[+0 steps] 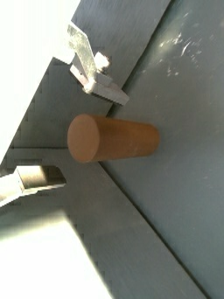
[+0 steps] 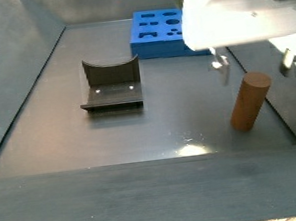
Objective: Pick up the round object. Move to above the board. Insert the round object.
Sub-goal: Pick up the round object.
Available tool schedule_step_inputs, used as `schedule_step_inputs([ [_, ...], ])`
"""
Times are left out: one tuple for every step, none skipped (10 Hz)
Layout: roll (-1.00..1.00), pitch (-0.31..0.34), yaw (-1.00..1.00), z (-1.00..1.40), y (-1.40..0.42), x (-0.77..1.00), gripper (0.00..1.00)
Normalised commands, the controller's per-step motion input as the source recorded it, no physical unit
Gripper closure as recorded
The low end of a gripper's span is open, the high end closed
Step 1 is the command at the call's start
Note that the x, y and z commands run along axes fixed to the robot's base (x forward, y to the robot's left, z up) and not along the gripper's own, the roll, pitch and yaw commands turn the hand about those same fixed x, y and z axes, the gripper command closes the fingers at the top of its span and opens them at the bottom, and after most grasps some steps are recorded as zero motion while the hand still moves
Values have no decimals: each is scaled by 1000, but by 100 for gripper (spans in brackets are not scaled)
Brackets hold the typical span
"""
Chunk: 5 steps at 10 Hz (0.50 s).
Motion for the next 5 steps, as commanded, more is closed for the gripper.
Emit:
schedule_step_inputs([
  [-649, -417, 0, -171, 97, -183, 0],
  [-551, -360, 0, -217, 0, -57, 0],
  [-303, -257, 0, -311, 0, 0, 0],
  [-131, -171, 0, -394, 0, 0, 0],
  [0, -117, 0, -417, 23, -40, 0],
])
